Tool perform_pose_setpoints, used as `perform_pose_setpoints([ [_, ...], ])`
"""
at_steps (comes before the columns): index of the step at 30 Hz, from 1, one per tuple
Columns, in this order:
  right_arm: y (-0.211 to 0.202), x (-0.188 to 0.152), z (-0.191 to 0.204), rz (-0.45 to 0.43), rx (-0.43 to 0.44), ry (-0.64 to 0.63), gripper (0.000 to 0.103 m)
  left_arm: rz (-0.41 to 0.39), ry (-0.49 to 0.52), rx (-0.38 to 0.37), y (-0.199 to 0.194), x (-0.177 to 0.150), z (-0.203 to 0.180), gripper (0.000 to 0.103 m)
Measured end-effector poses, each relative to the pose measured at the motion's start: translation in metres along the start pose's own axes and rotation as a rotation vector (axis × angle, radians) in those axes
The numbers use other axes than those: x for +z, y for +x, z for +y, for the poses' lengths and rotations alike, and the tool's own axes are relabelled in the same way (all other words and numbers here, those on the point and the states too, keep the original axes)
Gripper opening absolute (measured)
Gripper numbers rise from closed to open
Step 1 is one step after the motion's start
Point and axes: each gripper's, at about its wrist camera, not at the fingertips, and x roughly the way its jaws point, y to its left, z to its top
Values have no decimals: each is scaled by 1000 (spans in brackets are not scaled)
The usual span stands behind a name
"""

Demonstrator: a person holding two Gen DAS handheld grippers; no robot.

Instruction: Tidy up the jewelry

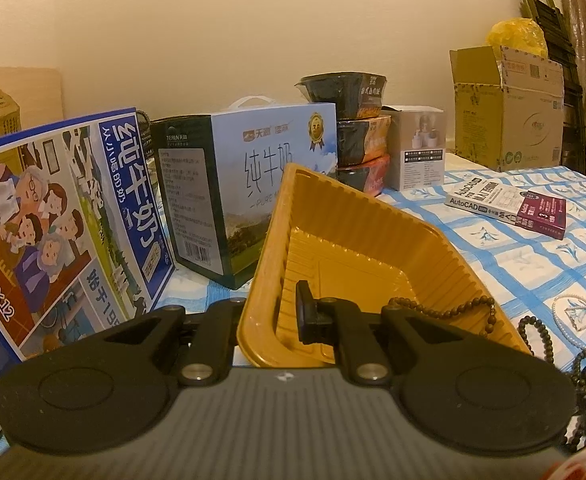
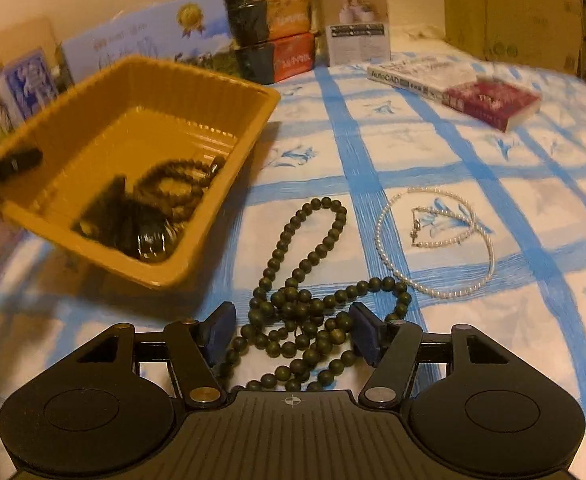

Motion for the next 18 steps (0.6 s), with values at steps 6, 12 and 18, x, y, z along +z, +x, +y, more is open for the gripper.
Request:
perform_pose_setpoints([
  [6,6,-8,8,-20,-40,-73,43,0,0,1,0,1,-1,11],
  [12,-1,-5,-3,-5,-6,-38,18,-2,1,-1,0,1,-1,11],
  [18,-17,7,-14,-29,16,-5,13,-2,1,-1,0,1,-1,11],
])
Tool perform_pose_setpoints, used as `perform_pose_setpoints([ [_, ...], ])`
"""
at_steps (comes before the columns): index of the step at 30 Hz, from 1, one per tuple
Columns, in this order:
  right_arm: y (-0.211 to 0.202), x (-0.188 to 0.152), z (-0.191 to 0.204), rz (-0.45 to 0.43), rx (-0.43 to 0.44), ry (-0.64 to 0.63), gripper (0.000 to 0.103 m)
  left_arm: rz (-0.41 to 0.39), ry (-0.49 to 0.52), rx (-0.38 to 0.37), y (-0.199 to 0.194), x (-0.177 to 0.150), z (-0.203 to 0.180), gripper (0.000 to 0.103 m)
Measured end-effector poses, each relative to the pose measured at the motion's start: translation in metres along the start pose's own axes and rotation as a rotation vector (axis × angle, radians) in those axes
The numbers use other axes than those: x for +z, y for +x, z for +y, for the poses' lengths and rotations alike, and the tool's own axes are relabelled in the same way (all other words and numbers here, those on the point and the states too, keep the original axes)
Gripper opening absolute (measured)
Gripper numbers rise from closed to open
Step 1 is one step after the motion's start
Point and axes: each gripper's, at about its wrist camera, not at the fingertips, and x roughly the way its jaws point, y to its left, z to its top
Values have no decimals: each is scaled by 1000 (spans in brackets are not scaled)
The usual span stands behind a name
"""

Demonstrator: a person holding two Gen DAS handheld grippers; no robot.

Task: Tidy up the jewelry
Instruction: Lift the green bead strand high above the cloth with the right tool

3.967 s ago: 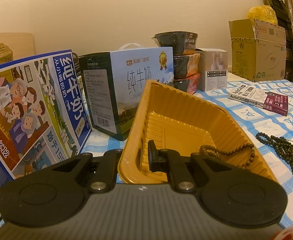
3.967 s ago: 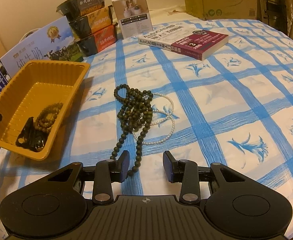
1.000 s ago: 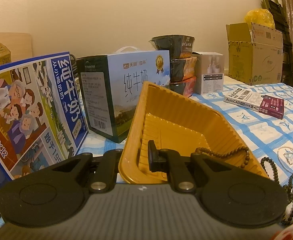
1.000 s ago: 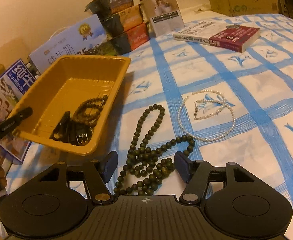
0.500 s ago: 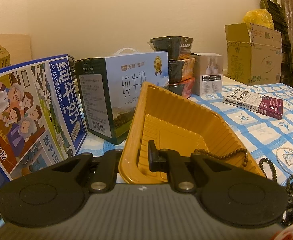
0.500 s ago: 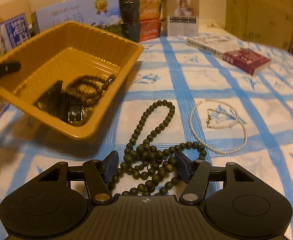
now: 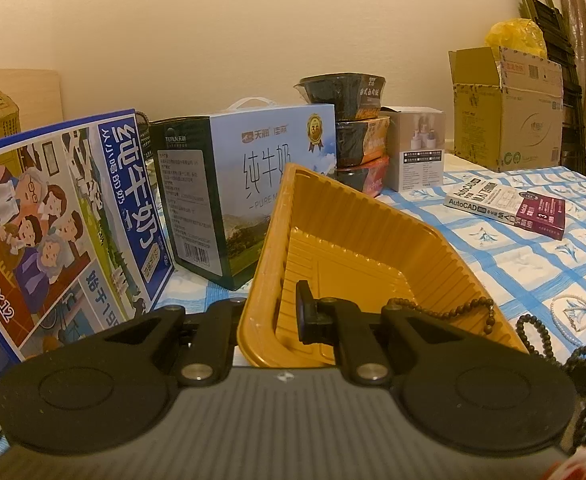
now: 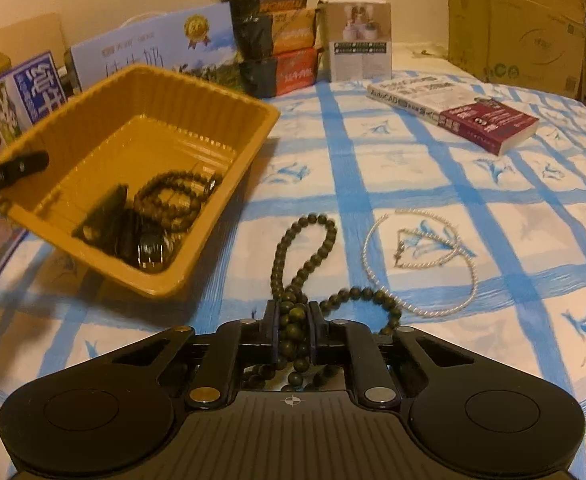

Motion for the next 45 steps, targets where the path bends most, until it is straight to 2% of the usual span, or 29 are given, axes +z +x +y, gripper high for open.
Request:
perform_pose_setpoints([
  [8,-29,23,-7,-73,19,14,13,-1,8,0,0,0,1,11],
  [16,-82,72,-18,-214,52,32,13,-10,14,-13,-2,1,-1,11],
  [25,-128,120,-7,-312,77,-42,13,-10,6,-19,-2,2,0,11],
  [34,-125,144,25,-298,195,-88,13,-17,0,-26,-4,3,-2,11],
  [41,-103,152,64,-286,294,-120,13,-14,-9,-27,-3,2,0,11],
  [45,-85,162,82,-288,308,-140,13,-15,-13,-29,-4,3,0,11],
])
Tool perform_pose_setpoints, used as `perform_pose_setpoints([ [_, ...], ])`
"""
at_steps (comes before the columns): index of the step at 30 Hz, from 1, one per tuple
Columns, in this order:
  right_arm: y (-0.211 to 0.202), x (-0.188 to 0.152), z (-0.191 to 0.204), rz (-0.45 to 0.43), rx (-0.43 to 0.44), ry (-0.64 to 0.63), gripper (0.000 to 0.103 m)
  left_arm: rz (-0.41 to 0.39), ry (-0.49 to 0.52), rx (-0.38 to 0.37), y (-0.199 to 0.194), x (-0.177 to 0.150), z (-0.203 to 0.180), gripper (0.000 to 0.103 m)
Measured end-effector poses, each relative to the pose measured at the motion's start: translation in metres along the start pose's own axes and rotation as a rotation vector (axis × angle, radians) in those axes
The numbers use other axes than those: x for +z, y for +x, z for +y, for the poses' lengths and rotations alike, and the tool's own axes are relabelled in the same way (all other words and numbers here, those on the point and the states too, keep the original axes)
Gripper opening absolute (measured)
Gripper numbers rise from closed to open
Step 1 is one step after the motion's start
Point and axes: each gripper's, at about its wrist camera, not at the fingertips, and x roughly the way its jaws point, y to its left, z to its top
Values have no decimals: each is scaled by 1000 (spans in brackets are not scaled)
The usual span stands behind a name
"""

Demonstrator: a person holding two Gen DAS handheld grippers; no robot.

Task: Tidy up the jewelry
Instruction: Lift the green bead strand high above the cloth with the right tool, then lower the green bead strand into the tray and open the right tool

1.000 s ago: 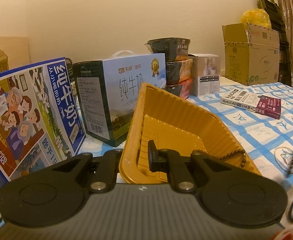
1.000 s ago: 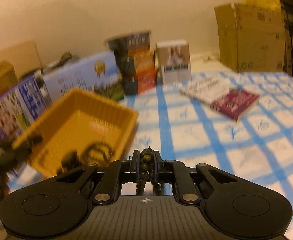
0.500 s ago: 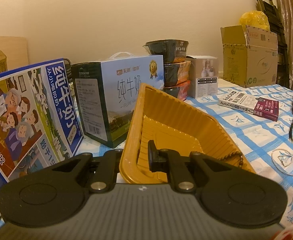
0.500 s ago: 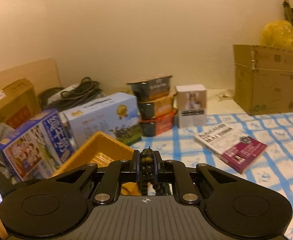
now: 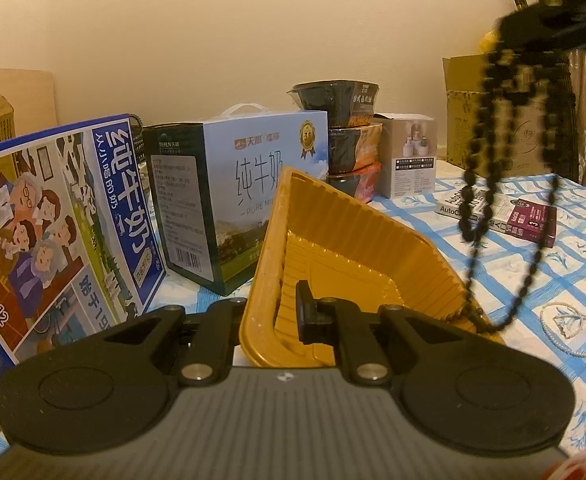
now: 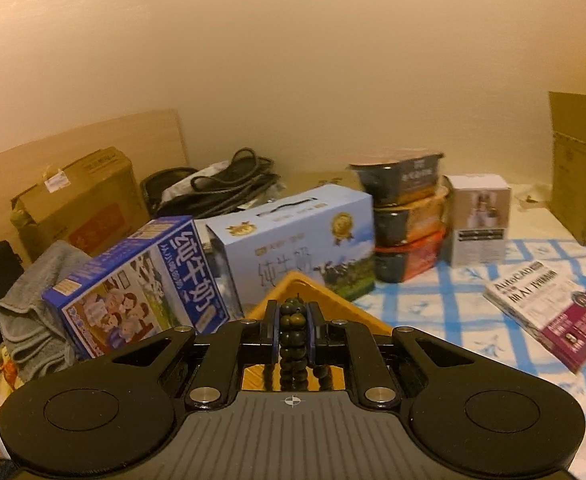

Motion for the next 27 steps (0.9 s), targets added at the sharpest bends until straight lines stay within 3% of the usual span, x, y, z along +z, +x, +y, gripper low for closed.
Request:
perform_pose_setpoints([
  [13,75,-24,-10,143,-45,47,13,0,-7,-5,-2,1,0,11],
  [15,78,-23,-13,139,-54,59,14,2,-9,-6,-1,1,1,11],
  [20,68,-22,-19,127,-50,78,30,2,-10,-5,-1,1,1,11],
  [27,45,-43,-40,173,-96,116,37,12,-13,-1,1,0,4,11],
])
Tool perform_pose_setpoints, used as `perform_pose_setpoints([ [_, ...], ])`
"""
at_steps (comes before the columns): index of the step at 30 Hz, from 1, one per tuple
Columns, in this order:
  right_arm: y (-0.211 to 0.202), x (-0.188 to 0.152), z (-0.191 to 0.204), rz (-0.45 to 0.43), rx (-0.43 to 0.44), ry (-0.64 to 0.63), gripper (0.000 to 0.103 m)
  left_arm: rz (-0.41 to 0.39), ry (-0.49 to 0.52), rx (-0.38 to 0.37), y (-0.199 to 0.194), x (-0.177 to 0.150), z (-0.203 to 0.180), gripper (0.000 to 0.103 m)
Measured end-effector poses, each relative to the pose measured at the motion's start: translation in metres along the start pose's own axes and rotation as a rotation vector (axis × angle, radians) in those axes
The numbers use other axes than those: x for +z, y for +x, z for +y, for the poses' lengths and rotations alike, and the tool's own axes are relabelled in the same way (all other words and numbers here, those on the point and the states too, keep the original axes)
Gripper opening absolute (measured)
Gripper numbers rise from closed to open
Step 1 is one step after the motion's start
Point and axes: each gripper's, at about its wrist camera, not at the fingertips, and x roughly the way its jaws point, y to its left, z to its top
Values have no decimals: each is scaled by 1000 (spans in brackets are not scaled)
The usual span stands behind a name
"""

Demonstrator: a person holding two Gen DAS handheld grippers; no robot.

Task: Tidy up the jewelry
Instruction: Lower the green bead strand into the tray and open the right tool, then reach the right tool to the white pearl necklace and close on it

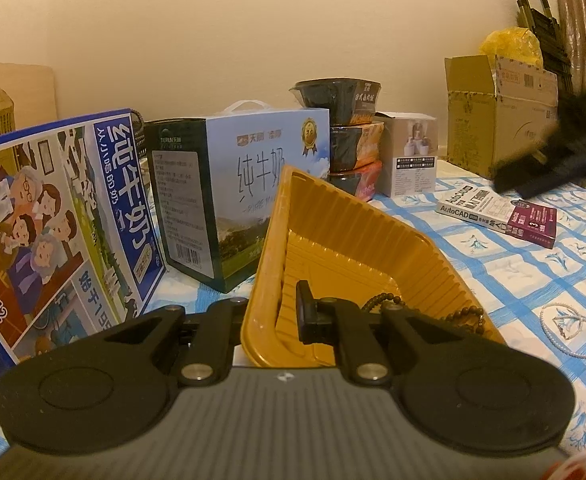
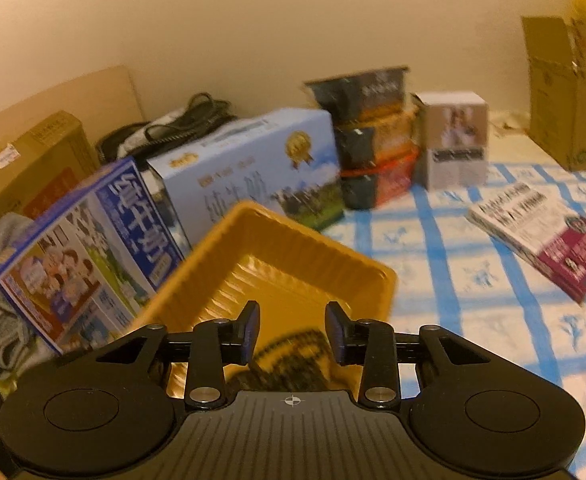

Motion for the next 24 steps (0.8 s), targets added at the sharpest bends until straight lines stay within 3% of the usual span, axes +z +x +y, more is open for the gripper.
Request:
perform_pose_setpoints([
  [15,-36,-86,-58,116,-182,122,41,9,9,18,4,-1,0,11],
  [24,-52,-110,-81,142,-252,162,41,12,25,25,5,-1,0,11],
])
